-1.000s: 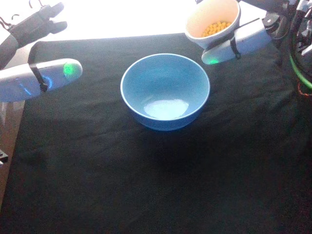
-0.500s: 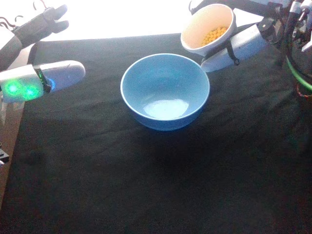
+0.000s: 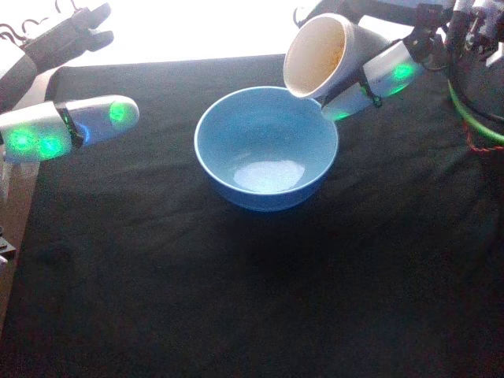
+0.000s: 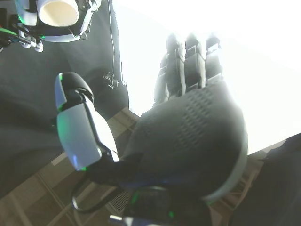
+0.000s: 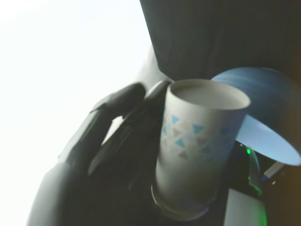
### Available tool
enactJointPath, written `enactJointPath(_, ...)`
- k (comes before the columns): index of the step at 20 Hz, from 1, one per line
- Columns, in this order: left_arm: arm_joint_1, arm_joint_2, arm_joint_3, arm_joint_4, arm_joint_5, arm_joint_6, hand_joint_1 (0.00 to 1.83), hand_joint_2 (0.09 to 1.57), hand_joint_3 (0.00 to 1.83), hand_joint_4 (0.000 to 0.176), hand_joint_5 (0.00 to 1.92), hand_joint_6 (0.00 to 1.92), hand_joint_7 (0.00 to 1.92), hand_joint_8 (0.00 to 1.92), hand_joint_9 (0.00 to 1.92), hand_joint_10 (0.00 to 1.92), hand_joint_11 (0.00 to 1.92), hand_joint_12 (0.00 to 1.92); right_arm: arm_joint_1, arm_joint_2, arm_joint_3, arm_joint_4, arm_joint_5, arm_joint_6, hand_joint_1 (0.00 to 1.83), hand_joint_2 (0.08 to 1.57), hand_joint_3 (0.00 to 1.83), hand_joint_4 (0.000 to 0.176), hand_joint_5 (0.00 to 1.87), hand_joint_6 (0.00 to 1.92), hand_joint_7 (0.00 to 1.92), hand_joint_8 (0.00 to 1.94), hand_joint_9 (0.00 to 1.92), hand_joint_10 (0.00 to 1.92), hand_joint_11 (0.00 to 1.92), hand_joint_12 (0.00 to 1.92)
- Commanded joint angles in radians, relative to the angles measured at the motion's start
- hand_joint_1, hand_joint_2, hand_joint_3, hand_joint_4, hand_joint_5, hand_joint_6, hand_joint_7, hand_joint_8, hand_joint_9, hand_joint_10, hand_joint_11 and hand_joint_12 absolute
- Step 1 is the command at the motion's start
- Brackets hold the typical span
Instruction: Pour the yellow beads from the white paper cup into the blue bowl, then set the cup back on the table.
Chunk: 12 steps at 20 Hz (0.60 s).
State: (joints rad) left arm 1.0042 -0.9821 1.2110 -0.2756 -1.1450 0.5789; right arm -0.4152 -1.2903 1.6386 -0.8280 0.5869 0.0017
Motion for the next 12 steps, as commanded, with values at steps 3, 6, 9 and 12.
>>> enactJointPath(3,-0.013,-0.001,0.006,0.001,-0.112,-0.010,0.47,0.91,0.00,0.000,0.14,0.00,0.38,0.00,0.19,0.01,0.01,0.07,0.029,-0.001,-0.005,0.010,0.056,0.013,1.24,1.10,0.00,0.000,1.03,0.76,1.04,1.04,0.94,0.85,0.55,1.67)
enactJointPath(6,-0.015,-0.001,0.006,0.003,-0.109,-0.010,0.49,0.91,0.00,0.000,0.15,0.00,0.41,0.00,0.20,0.01,0.00,0.01,0.036,-0.001,-0.005,-0.016,0.048,0.020,1.17,1.12,0.00,0.000,0.98,0.92,1.14,0.62,1.04,1.03,0.76,1.71)
enactJointPath(9,-0.016,-0.001,0.006,0.004,-0.108,-0.010,0.50,0.93,0.01,0.000,0.15,0.00,0.39,0.00,0.17,0.00,0.02,0.01,0.050,-0.001,-0.005,-0.045,0.043,0.034,1.25,1.09,0.00,0.000,1.02,0.73,1.09,0.98,0.95,0.85,0.57,1.63)
enactJointPath(12,-0.017,0.000,0.006,0.006,-0.106,-0.010,0.49,0.93,0.00,0.000,0.15,0.00,0.40,0.00,0.19,0.01,0.03,0.02,0.069,-0.001,-0.008,-0.075,0.038,0.041,1.28,1.08,0.00,0.000,1.06,0.62,1.11,1.00,0.98,1.15,0.70,1.79)
